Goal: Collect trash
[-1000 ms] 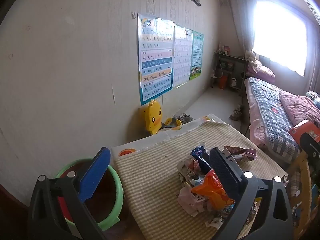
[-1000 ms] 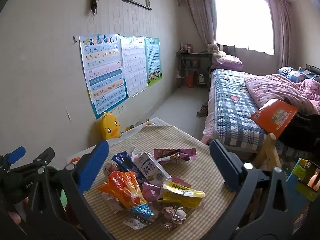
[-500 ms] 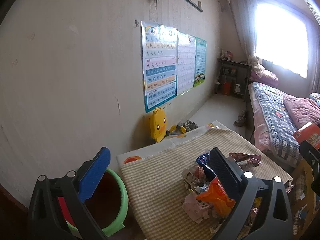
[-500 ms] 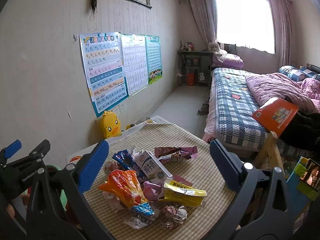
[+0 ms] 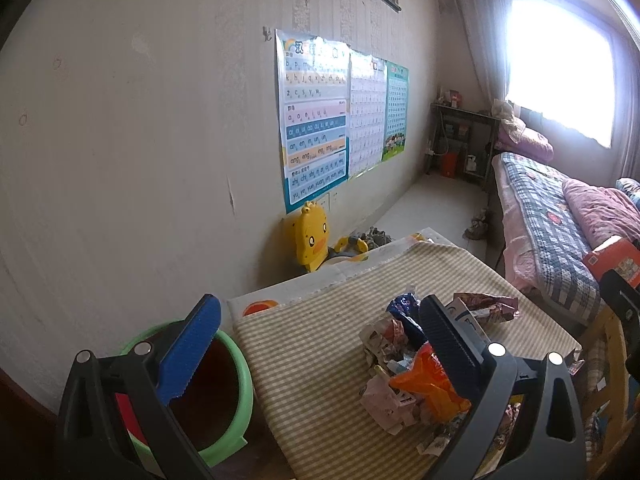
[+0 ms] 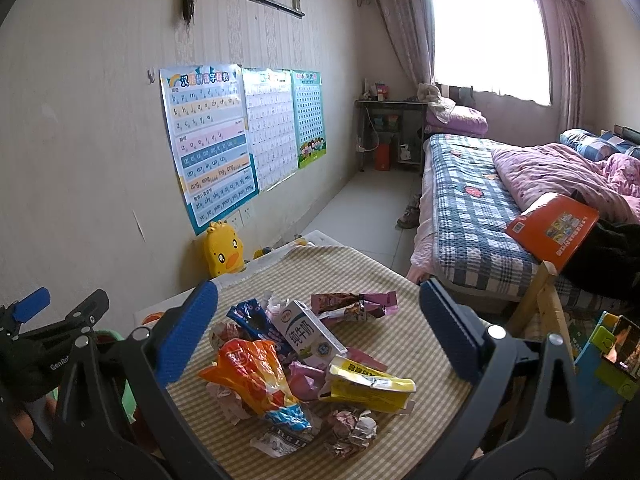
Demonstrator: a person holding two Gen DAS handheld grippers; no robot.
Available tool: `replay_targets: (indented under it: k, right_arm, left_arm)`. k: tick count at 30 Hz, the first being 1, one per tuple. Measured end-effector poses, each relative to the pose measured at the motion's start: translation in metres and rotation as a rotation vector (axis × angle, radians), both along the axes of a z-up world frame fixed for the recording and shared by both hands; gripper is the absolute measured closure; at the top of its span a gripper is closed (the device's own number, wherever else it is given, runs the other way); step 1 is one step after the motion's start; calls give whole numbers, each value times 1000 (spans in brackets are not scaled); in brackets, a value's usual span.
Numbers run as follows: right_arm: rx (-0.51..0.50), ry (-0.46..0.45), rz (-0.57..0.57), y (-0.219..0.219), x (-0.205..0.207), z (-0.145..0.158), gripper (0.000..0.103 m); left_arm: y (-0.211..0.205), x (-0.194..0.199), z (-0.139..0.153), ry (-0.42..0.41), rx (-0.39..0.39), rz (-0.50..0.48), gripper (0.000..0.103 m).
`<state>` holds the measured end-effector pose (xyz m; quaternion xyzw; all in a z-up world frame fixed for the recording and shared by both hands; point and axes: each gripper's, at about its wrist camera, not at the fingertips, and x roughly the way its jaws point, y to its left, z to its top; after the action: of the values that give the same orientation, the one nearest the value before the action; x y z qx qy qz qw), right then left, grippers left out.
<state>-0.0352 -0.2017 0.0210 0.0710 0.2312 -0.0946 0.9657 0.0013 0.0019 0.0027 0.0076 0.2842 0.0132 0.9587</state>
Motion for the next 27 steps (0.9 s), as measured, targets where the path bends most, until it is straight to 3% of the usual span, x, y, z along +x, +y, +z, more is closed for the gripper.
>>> replay_targets:
  k: [27]
  right_arm:
    - [10, 13, -3, -3, 0, -3, 4]
  left_arm:
    - [3, 4, -8, 28, 4, 4, 8]
